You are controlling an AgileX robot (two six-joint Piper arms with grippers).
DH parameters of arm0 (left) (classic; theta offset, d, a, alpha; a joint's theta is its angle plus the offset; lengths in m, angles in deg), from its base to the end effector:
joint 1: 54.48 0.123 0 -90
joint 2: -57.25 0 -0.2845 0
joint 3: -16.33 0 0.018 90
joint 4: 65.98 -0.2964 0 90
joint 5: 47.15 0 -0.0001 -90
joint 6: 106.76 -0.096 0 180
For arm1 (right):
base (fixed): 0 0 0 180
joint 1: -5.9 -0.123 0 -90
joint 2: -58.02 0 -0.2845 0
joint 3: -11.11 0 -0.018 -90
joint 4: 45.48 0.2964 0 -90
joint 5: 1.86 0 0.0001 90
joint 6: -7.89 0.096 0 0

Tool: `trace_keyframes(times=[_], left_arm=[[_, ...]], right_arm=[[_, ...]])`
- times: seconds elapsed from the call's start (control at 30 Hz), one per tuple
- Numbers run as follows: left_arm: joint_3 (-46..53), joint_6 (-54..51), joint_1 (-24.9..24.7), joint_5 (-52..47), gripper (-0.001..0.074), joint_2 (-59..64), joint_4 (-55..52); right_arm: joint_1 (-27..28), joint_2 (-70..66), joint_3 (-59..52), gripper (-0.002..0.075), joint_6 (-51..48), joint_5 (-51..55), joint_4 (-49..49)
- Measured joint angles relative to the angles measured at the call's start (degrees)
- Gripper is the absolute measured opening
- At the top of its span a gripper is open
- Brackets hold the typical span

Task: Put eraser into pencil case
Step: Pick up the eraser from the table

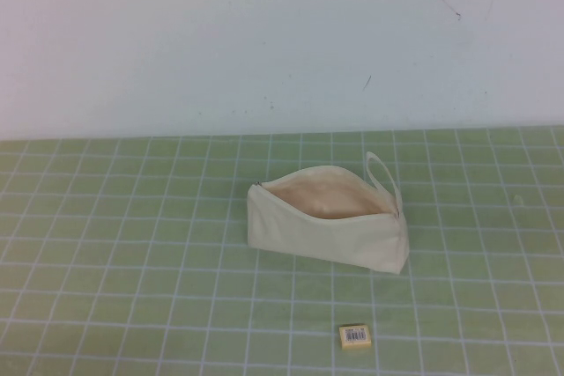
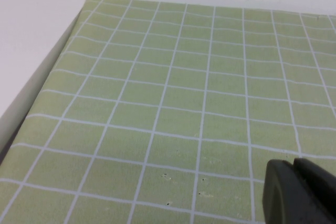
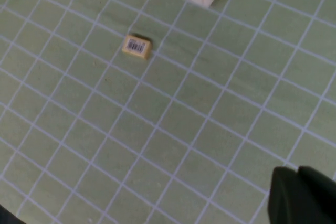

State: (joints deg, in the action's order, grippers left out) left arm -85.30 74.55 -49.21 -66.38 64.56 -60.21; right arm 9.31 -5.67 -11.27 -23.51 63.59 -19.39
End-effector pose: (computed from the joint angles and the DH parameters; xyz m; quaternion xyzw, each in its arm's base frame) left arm 0.1046 0.0064 0.1748 -0.0730 0.7890 -0.0211 0.6097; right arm 0.2154 0.0257 0.3408 -0.1892 0.9260 0.1402 0.2951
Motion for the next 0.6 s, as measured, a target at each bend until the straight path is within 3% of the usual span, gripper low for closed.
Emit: trace_keyframes(times=[0.4,0.6], left_arm=[[0.0,0.0,0.0,0.0,-0.0003,0.0,0.0],[0.0,0.0,0.0,0.0,-0.0003,0.0,0.0]], right_arm=[[-31.75,-19.96,6.48,0.001,20.35,-2.4,-24.03],[-41.19,-33.68,12.02,0.0011,23.19,-3.53,-27.45]])
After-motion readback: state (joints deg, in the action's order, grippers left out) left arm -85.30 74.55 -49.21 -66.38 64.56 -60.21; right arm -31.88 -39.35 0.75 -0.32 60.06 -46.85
